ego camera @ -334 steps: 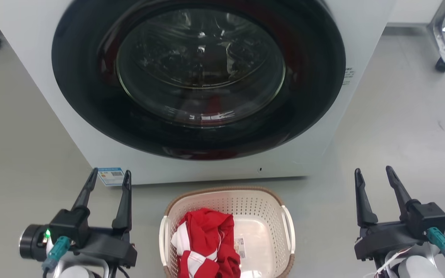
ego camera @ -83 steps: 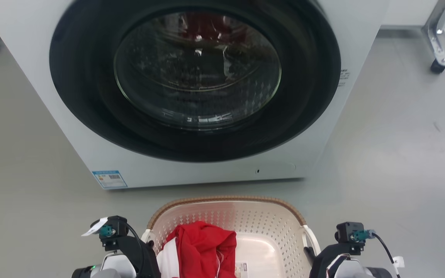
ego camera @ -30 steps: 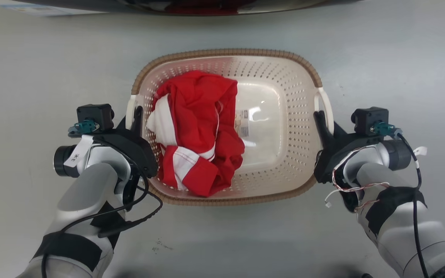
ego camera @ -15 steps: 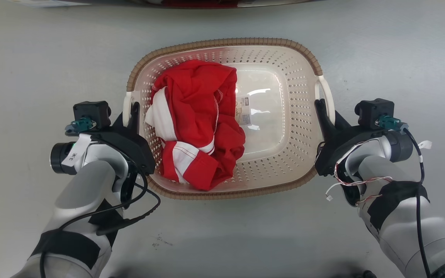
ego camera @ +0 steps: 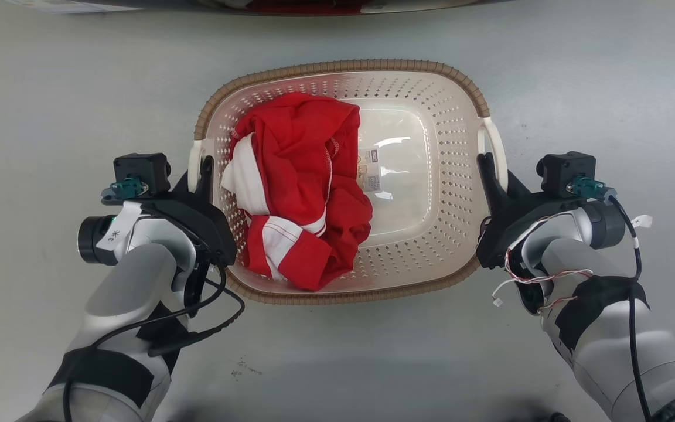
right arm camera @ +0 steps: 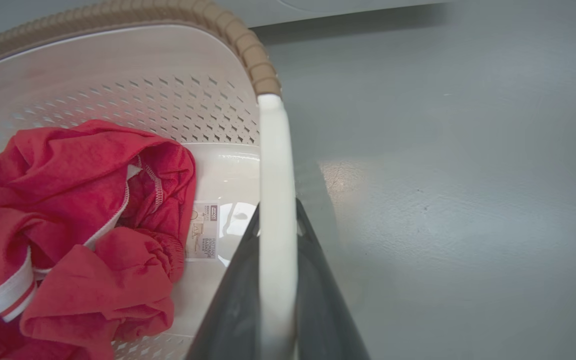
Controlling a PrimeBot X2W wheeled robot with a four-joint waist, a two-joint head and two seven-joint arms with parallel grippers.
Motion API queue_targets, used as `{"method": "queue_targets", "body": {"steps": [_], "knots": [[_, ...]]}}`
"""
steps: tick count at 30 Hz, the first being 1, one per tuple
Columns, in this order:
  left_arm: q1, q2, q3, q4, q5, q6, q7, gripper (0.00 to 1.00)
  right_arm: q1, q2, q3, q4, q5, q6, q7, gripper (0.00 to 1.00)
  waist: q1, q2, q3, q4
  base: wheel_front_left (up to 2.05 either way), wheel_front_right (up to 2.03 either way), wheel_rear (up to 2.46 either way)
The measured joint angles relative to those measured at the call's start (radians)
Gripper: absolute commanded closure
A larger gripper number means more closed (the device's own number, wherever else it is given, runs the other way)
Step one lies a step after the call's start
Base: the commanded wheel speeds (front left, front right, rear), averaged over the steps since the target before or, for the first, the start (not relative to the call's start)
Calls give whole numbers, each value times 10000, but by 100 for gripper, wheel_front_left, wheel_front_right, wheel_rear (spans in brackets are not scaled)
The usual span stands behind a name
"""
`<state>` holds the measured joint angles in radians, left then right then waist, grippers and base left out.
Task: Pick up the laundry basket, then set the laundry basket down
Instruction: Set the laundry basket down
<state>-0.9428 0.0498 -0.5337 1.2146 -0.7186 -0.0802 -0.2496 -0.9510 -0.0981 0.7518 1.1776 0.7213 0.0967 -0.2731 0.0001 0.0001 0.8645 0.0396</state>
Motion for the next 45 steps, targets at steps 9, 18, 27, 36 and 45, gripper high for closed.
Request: {"method": "queue_targets", "body": {"steps": [9, 18, 27, 36, 45], "knots": [[-77, -31, -36, 71, 98, -77, 0, 0, 143, 50, 0, 10, 17, 105, 167, 0, 1, 1, -91, 15, 0, 0, 0], [-113, -40, 0, 130, 205, -77, 0, 0, 194, 163, 127, -36, 17, 194, 167, 0, 1, 1, -316, 21, 0, 0, 0], [403, -33, 2, 278, 253, -90, 0, 0, 509, 167, 119, -56, 19, 236, 167, 0, 0, 0, -995, -47, 0, 0, 0], [984, -27, -157, 236, 445, -96, 0, 0, 1145, 113, -15, -146, 84, 265, 167, 0, -1, 0, -2129, -112, 0, 0, 0], [1707, 92, -290, -236, 633, -180, 0, 0, 1996, -46, -299, -449, 190, 265, 169, 0, -2, 0, -3427, -139, 0, 0, 0]]}}
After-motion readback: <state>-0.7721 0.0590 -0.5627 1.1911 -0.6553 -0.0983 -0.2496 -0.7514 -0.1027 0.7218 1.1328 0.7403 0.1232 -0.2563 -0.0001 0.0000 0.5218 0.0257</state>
